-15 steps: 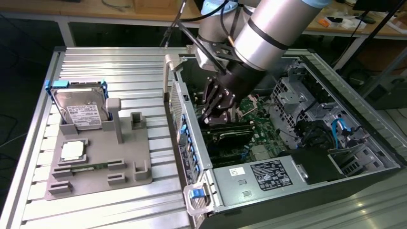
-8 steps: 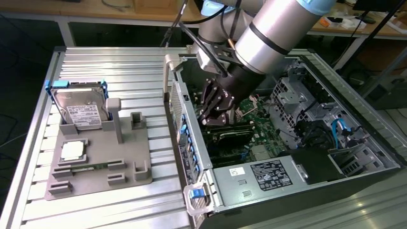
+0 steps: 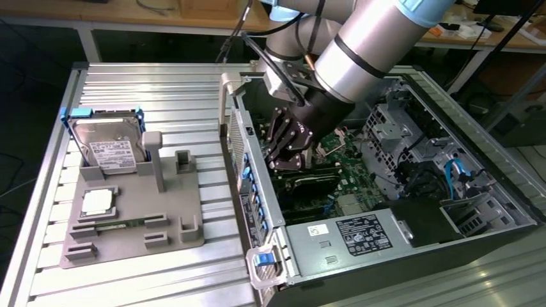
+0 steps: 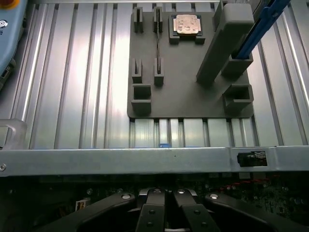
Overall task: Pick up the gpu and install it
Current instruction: 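Press down on the gpu until it lock into place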
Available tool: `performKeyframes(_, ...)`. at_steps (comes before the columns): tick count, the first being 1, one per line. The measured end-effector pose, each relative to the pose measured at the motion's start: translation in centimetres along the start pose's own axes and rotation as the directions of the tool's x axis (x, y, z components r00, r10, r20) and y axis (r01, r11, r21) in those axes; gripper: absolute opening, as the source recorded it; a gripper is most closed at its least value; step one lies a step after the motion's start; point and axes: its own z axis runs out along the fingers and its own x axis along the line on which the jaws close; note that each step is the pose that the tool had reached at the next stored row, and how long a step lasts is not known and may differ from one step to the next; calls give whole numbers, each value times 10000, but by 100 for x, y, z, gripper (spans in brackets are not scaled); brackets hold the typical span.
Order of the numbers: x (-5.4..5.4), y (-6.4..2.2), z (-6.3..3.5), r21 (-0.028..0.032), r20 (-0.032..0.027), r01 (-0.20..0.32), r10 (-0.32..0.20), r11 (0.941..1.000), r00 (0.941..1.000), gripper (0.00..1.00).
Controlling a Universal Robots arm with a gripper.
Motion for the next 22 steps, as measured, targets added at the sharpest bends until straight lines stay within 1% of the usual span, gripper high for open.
performKeyframes(3, -2, -4, 7, 0, -2, 2, -2, 10000, 10000, 11)
performKeyframes(6, -4, -21, 50, -12, -30, -8, 8, 10000, 10000, 11)
performKeyframes(9, -10, -29, 72, -5, -18, -6, 6, 10000, 10000, 11)
performKeyframes(14, -10, -35, 74, -1, -16, -6, 6, 10000, 10000, 11)
performKeyframes(16, -17, -36, 56, -6, -27, -12, 12, 10000, 10000, 11)
performKeyframes(18, -23, -36, 21, 17, -22, -12, 12, 10000, 10000, 11)
performKeyframes(19, -25, -31, -10, 15, -49, -21, 21, 10000, 10000, 11)
performKeyframes(20, -26, -25, -45, 2, -90, -36, 36, 10000, 10000, 11)
performKeyframes(22, -31, -25, -86, 3, -120, -49, 49, 10000, 9999, 11)
